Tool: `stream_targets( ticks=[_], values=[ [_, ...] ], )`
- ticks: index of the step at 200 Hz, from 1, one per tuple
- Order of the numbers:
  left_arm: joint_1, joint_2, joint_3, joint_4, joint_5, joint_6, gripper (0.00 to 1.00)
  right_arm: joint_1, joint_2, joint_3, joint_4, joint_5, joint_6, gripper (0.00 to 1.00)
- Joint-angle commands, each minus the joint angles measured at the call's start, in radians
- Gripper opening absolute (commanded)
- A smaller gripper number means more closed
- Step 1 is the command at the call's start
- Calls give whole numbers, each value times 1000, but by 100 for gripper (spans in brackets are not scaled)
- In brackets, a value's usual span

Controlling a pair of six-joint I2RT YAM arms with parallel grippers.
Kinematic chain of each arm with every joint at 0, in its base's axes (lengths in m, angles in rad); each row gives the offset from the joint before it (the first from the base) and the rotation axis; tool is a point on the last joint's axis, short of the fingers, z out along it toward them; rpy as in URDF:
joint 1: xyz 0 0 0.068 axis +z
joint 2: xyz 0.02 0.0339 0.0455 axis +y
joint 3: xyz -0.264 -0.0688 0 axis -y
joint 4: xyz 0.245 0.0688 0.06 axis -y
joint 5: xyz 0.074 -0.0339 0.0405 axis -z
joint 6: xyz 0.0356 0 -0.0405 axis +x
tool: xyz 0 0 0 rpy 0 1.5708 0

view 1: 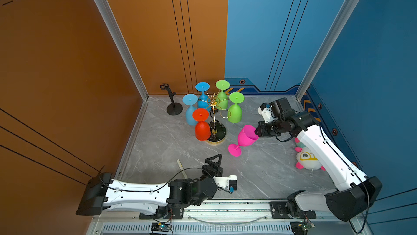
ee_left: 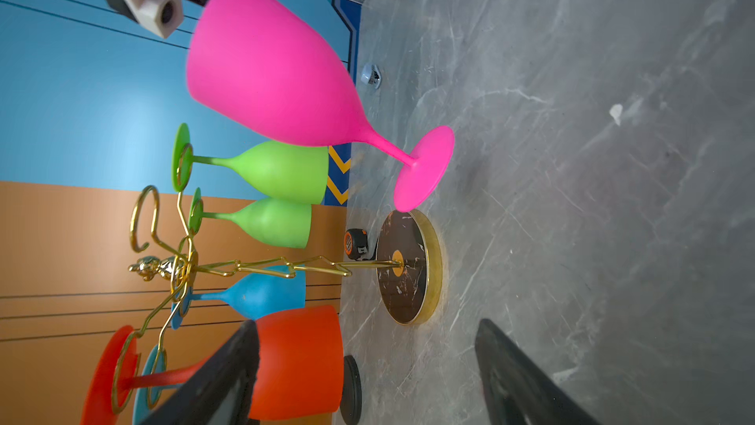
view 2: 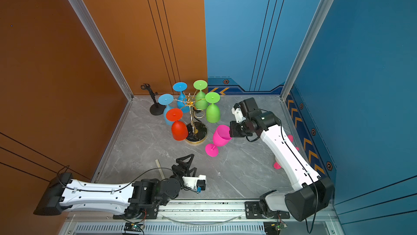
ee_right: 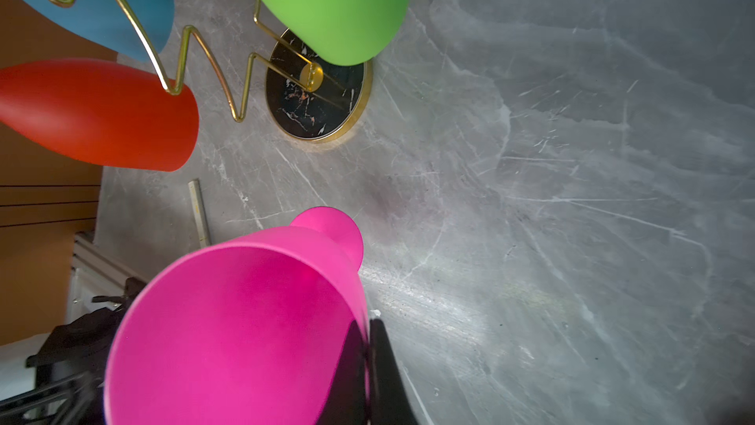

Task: Take the wine glass off the wine glass rack
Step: Pick up the wine glass from the wine glass rack, then place the wine glass at the top-center of the table.

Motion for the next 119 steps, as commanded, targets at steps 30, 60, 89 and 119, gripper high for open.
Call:
stream_targets(
  ticks=[30, 60, 89, 119],
  values=[
    [74, -90, 155, -398, -62, -555, 96, -37, 31, 50, 3, 265, -39, 0],
    [161, -132, 188, -508, -38, -721, 98, -72, 79, 54, 52, 281, -47, 0],
    [283, -187, 198, -516, 55, -815, 98, -101, 148, 75, 105, 307, -46, 0],
    [441, -229, 219, -562, 194, -885, 98, -112, 243, 147, 124, 351, -52, 0]
  ],
)
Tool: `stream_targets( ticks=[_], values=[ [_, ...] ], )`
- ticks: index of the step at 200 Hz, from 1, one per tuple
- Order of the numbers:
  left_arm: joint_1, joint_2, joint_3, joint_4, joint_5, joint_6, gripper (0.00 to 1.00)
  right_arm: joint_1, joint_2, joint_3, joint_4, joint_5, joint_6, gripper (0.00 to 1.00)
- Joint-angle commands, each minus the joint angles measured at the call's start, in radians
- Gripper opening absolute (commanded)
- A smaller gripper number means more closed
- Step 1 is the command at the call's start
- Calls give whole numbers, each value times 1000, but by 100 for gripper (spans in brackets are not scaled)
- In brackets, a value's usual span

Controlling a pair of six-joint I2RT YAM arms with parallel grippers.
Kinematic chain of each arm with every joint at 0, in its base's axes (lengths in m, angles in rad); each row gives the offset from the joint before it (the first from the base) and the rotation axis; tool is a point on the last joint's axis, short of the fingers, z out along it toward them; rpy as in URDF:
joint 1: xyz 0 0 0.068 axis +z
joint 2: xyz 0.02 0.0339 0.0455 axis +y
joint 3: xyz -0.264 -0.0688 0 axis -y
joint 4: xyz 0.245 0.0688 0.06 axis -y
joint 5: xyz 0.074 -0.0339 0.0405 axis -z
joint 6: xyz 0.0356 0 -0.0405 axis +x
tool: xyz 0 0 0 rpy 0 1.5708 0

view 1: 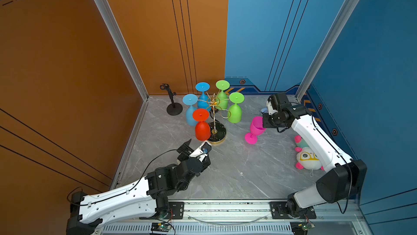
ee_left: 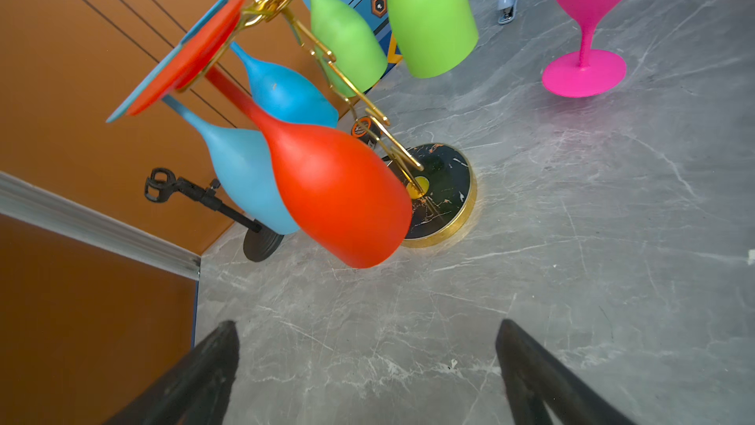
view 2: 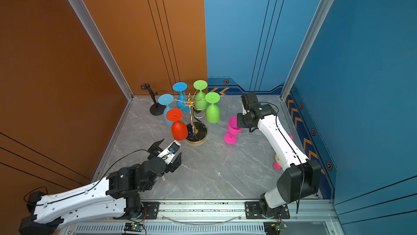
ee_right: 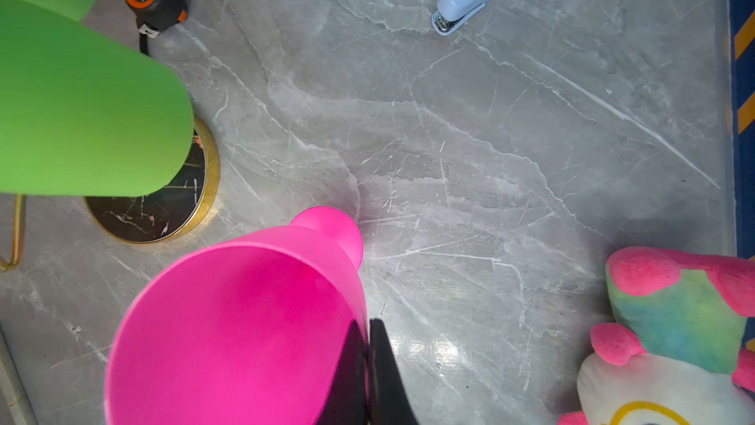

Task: Take the wine glass off the wine glass rack
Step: Place the wine glass at the top-center of the table.

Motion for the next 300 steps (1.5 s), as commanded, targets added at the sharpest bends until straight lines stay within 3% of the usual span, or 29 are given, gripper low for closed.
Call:
stream_targets(
  ticks=[1, 67, 116, 168, 300],
  values=[
    [101, -34, 44, -73, 143, -122, 98, -9, 59, 78, 47, 63, -22, 0],
    [334, -16, 106, -189, 278, -207, 99, -14, 282, 297, 54, 92, -42, 0],
    [529, -45, 97, -240, 413, -270, 100, -18, 417, 436, 49, 47, -41, 0],
    [678, -51, 81, -241, 534, -303, 99, -10, 513, 529, 43, -3, -34, 0],
    [790, -41, 77, -214, 620, -311, 99, 37, 677, 702, -12, -12, -37, 1]
  ],
)
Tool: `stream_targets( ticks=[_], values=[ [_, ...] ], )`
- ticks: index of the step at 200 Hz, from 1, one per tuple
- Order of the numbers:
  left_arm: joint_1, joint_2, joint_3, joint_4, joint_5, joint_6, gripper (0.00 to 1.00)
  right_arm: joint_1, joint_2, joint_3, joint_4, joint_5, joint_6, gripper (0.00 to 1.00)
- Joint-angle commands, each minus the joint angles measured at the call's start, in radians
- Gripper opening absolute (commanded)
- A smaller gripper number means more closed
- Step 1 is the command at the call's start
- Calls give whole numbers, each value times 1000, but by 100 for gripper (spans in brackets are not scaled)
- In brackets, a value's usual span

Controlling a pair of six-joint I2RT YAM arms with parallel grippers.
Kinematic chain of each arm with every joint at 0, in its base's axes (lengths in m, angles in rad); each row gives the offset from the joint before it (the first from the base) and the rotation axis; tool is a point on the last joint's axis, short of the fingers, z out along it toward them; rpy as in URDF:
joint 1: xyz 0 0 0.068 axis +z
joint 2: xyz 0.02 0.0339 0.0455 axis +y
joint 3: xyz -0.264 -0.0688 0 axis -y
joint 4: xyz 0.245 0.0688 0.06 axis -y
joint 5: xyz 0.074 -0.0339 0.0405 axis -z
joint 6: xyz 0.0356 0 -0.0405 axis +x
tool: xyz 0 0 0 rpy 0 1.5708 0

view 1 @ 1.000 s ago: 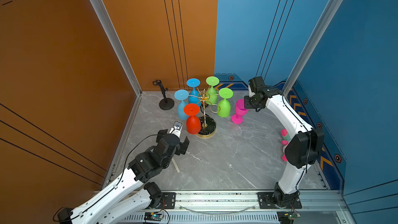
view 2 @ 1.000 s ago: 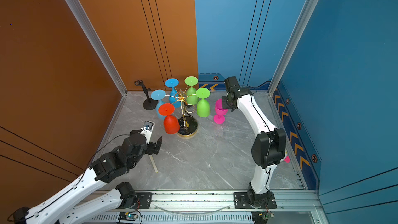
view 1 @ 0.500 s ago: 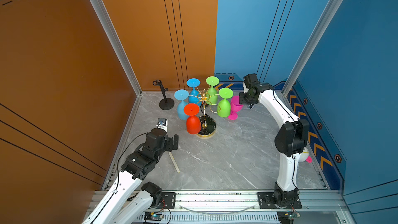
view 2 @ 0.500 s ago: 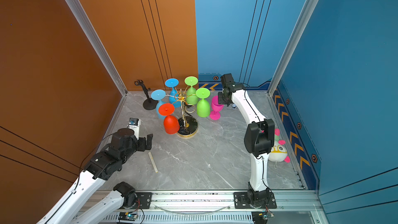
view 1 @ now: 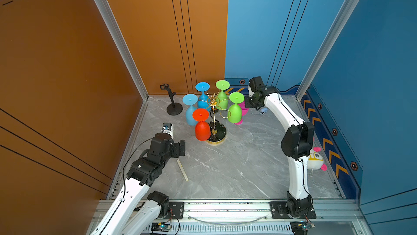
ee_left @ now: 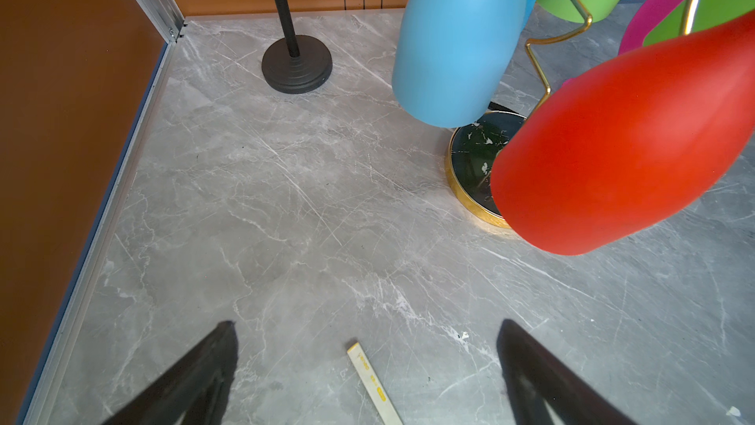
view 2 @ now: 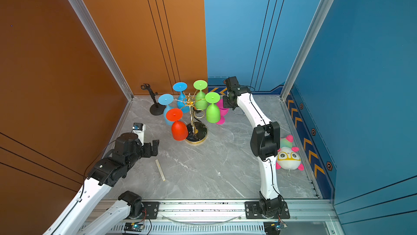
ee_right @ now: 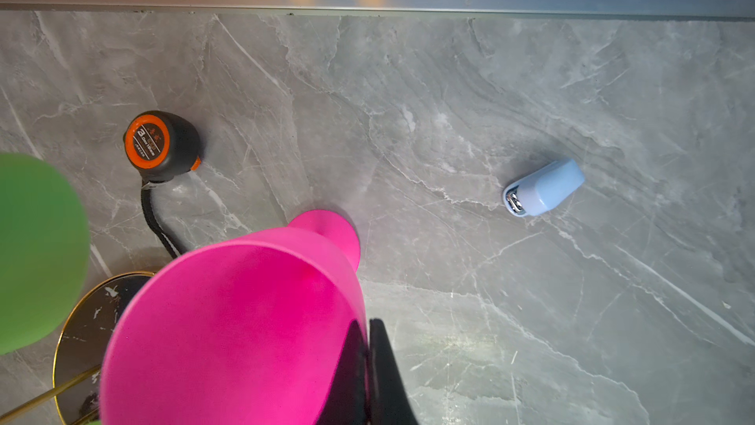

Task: Take the wine glass off the wine glass rack
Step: Place the wine glass at the top-center of the table.

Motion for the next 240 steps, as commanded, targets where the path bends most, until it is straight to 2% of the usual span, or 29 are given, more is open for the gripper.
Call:
stream_targets(
  ticks=[1, 44, 89, 111, 150, 207, 240],
  values=[
    [10, -7, -5, 4, 34, -16, 99, 7, 29, 40, -54, -10, -12, 1],
    [18, -10, -6, 3, 39, -16, 99, 11, 46, 66, -65, -6, -12, 13],
    [24, -12, -7, 5, 45, -18, 99, 10, 51, 100, -64, -16, -10, 20],
    [24, -14, -9, 3, 46, -17, 99, 11, 52, 117, -63, -27, -13, 28],
    [26, -19, -10, 5, 49, -17, 99, 10, 48, 131, -65, -31, -23, 33],
    [30, -20, -10, 5, 52, -19, 99, -7, -32, 127, -78, -7, -36, 54],
    [38, -23, -11, 7, 60, -20, 99, -26, -100, 109, -86, -23, -34, 70]
  ],
)
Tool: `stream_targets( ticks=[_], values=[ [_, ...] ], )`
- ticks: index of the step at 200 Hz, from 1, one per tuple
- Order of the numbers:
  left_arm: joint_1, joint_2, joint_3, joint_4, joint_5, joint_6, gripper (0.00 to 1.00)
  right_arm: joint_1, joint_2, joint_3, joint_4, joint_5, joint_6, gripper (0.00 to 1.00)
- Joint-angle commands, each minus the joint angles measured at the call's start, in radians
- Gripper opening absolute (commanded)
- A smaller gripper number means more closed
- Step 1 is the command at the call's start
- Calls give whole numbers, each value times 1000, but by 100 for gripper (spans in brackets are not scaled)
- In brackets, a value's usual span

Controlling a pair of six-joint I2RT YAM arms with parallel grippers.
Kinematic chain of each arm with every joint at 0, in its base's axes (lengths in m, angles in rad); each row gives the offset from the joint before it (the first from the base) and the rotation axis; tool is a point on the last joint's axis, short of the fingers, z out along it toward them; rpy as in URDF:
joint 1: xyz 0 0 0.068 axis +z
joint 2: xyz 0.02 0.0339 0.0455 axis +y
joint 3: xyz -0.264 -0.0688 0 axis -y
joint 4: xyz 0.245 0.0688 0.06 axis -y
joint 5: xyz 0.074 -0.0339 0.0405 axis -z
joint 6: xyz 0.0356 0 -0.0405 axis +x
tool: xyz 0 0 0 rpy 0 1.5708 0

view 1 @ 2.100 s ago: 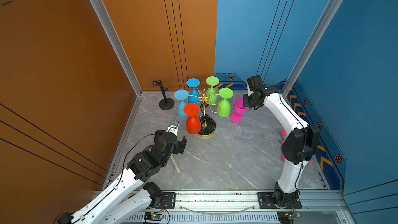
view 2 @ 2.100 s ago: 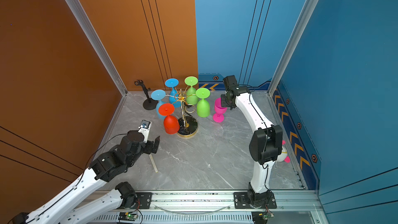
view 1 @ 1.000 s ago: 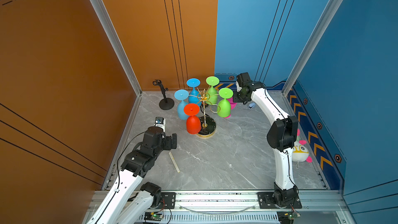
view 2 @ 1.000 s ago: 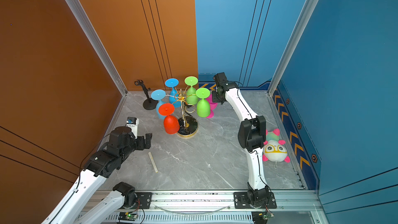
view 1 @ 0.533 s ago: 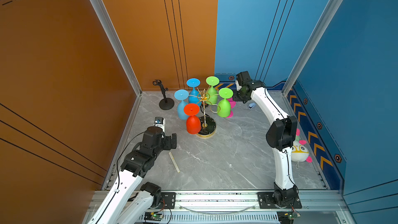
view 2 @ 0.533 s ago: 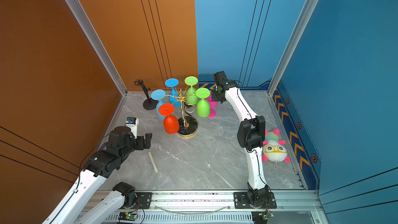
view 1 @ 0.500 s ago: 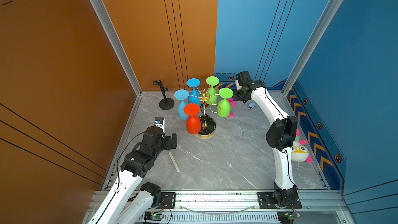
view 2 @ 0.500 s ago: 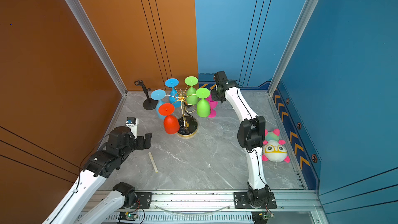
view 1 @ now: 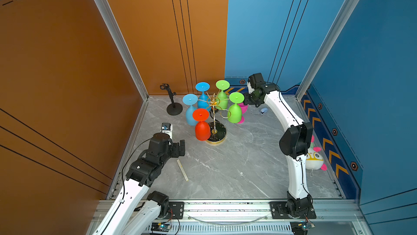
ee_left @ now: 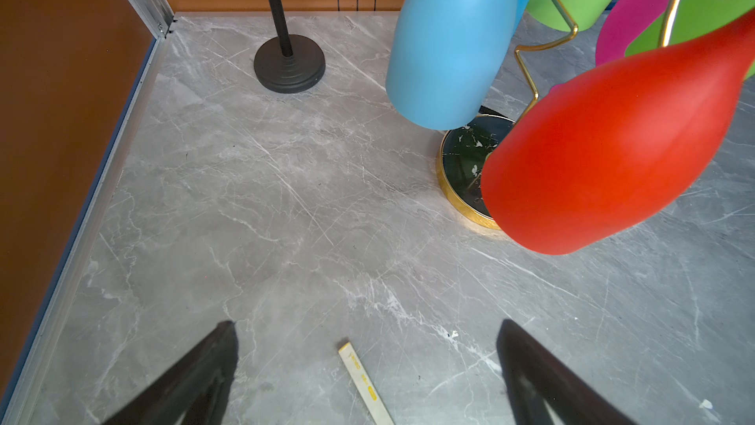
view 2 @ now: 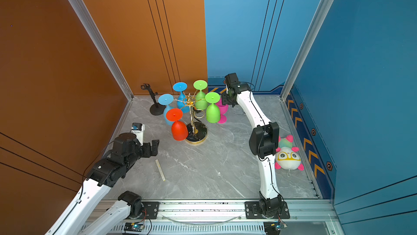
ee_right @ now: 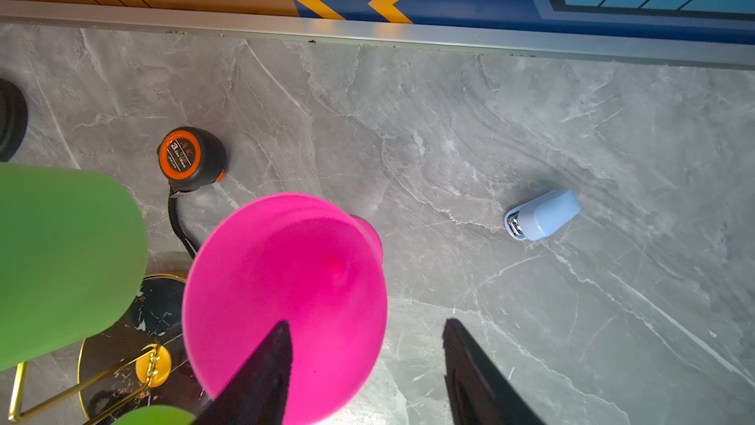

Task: Take the wine glass off the wine glass rack
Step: Place the wine glass at the top-center of the table.

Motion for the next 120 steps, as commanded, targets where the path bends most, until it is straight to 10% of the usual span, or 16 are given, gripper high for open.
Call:
stream_targets(
  ticks=[1, 120],
  values=[
    [15, -12, -11, 6, 23, -13, 99, -21, -112, 0, -34, -6, -2, 70],
    [68, -9, -18, 32, 96, -17, 98, -122, -550, -441, 278, -463, 275, 69]
  ],
)
